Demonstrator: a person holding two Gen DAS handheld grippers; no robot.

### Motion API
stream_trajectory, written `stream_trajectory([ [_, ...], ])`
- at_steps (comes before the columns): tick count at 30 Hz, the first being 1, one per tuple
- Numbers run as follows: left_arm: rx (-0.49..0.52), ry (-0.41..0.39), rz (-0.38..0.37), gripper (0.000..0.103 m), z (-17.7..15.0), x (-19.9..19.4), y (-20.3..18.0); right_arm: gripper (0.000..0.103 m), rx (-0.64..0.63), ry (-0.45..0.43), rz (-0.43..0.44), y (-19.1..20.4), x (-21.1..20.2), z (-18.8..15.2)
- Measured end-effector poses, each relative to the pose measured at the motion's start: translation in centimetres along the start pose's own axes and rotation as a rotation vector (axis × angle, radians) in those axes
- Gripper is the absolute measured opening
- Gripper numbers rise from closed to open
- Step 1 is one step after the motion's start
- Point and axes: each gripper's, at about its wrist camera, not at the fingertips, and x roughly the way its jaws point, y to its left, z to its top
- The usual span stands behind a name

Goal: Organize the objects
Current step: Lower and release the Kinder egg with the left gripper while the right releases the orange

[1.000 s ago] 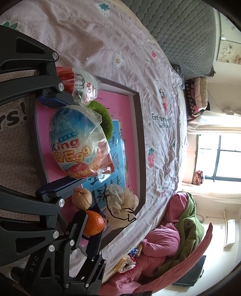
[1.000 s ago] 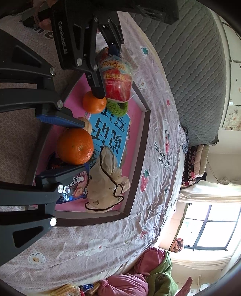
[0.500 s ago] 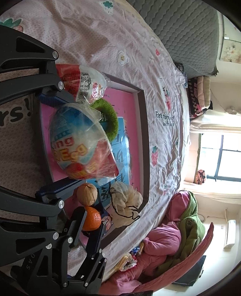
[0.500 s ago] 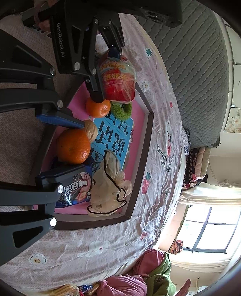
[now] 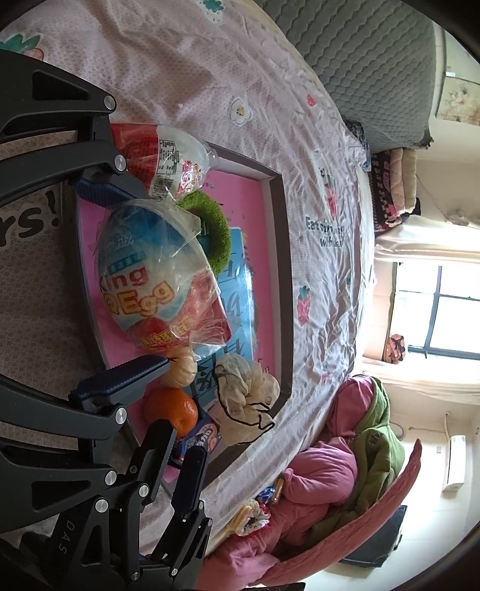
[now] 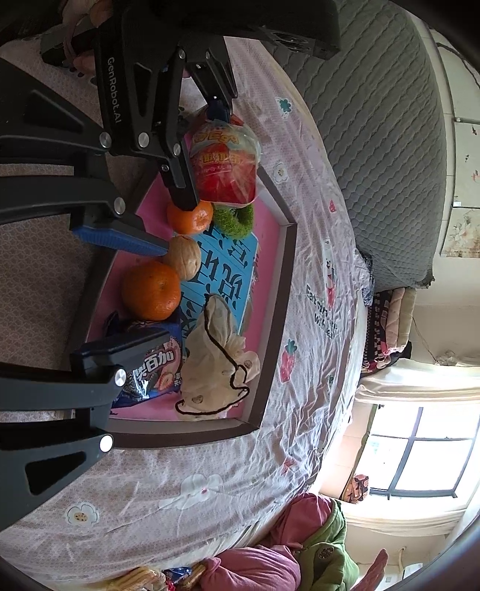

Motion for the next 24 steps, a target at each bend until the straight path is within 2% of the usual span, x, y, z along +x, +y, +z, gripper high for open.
stream_trajectory([
  [24, -0.031, 0.010, -0.015, 0.075, 0.28, 0.17, 0.71, 0.047, 0.045, -0.020, -0.019, -0.91, -0.88, 0.18],
])
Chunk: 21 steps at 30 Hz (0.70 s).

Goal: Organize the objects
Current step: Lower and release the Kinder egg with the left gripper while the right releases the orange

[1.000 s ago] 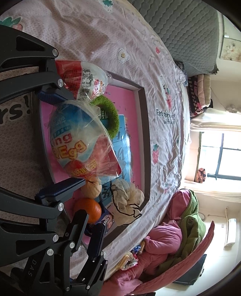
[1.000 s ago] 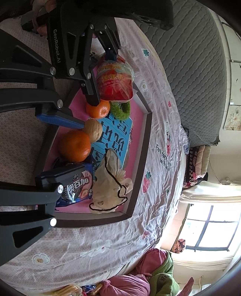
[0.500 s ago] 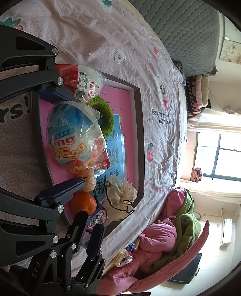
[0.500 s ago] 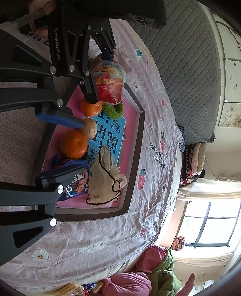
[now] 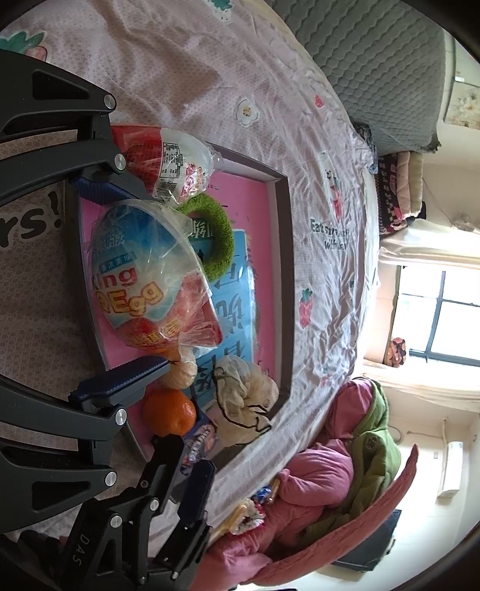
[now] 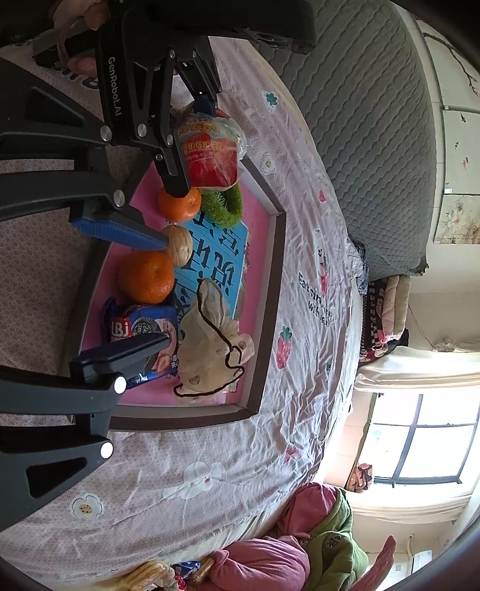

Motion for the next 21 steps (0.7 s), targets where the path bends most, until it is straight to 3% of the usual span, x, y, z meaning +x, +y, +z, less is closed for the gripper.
stream_trajectory([
  [12, -0.012, -0.064, 0.008, 0.077, 1.0, -1.8, 0.2, 0.047, 0.016, -0.020, 0.004, -0.2, -0.6, 0.3],
  [21, -0.022, -0.081, 0.013, 0.077, 1.3, -2.6, 0.4, 0.054, 0.030, -0.066, -0.011, -0.2, -1.5, 0.6],
])
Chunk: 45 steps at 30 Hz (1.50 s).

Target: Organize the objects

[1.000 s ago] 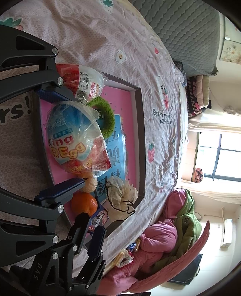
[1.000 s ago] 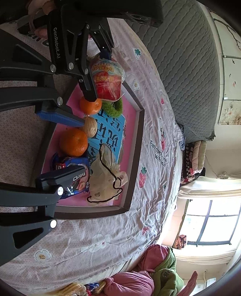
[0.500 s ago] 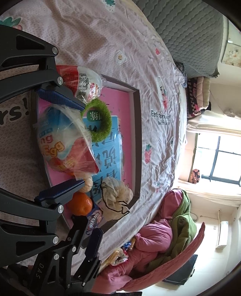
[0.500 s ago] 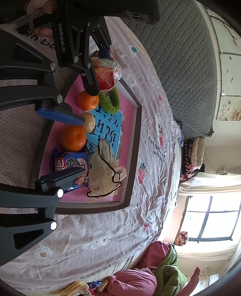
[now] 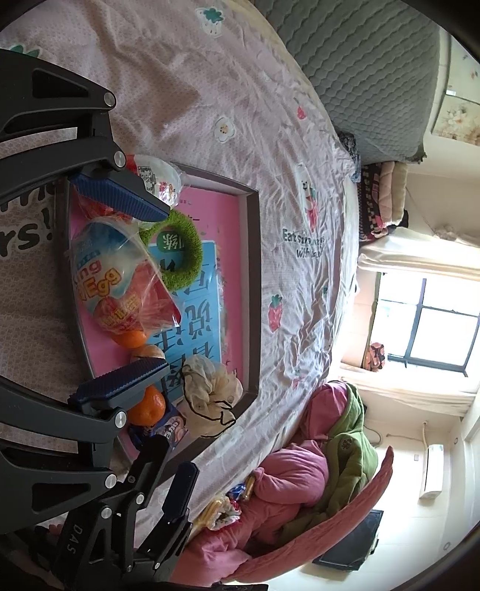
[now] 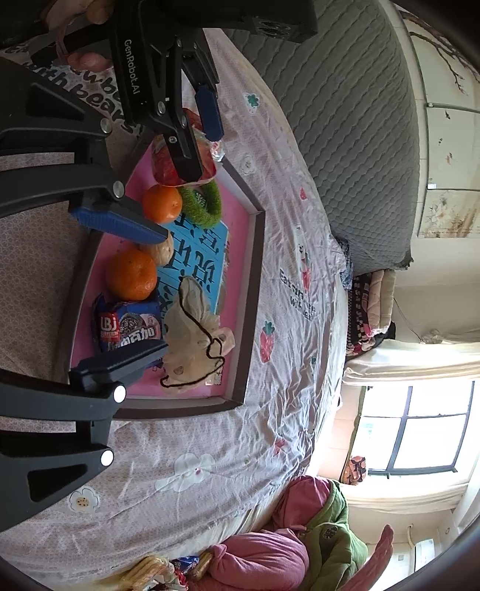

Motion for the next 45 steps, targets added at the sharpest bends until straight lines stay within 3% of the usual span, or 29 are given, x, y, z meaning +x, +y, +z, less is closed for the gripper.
stream_trajectory([
  [12, -0.023, -0.023, 0.031, 0.078, 0.5, -2.1, -0.3, 0.058, 0.025, -0.073, 0.000, 0.0, -1.9, 0.8],
  [22, -0.038, -0.070, 0.081, 0.078, 1.3, -5.5, -0.5, 0.062, 0.049, -0.172, -0.052, 0.4, -5.2, 2.0],
  [26, -0.038, -0.077, 0.091, 0.078, 1.1, -6.7, -0.6, 0.068, 0.045, -0.189, -0.069, 0.8, -6.1, 2.1],
  [45, -0.041, -0.044, 0.156, 0.078, -2.1, -10.3, -0.9, 0.079, 0.044, -0.189, -0.104, 3.2, -9.0, -1.3],
])
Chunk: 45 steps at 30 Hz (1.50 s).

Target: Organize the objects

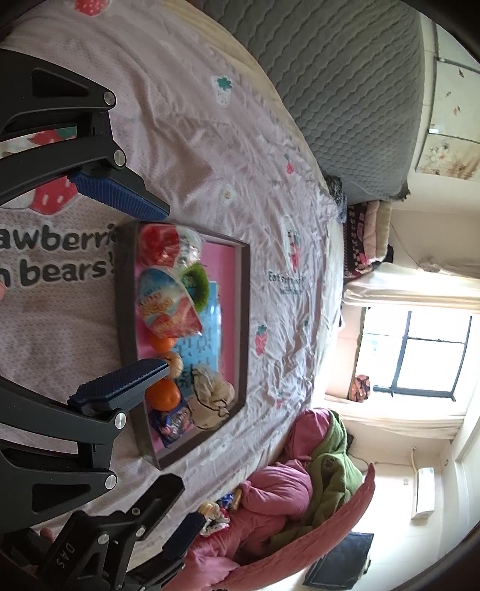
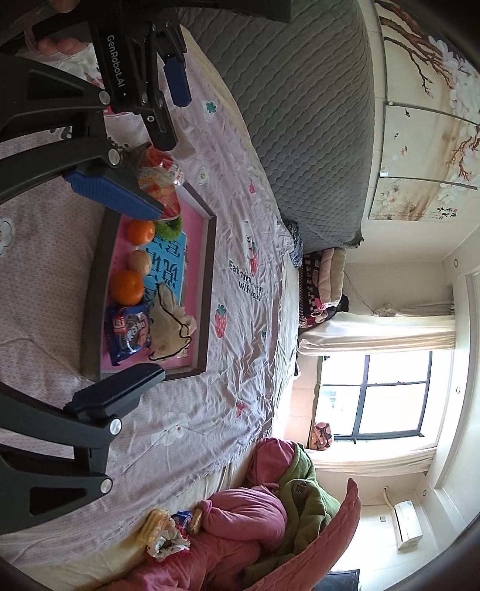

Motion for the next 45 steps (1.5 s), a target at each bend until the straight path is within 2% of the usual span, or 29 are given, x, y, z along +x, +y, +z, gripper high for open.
stream_trajectory([
  [12, -0.005, 0.042, 0.015, 0.078, -3.4, 0.1, 0.3, 0.079, 0.027, 0.040, 0.021, 0.0, -0.7, -2.8],
  [19, 0.008, 0.059, 0.020, 0.078, -5.3, 0.6, 0.0, 0.079, 0.023, 0.071, -0.006, 0.2, -0.4, -4.7],
  [23, 0.019, 0.057, 0.029, 0.078, -5.9, 0.9, -0.1, 0.079, 0.031, 0.073, -0.025, -0.1, -0.6, -5.4],
  [37, 0.023, 0.073, 0.025, 0.078, -7.8, 2.2, -0.1, 0.079, 0.044, 0.132, -0.004, -0.2, 0.9, -7.7],
  [45, 0.038, 0.063, 0.026, 0.078, -8.2, 2.2, -0.3, 0.079, 0.047, 0.114, -0.011, -0.2, 0.7, -7.8],
])
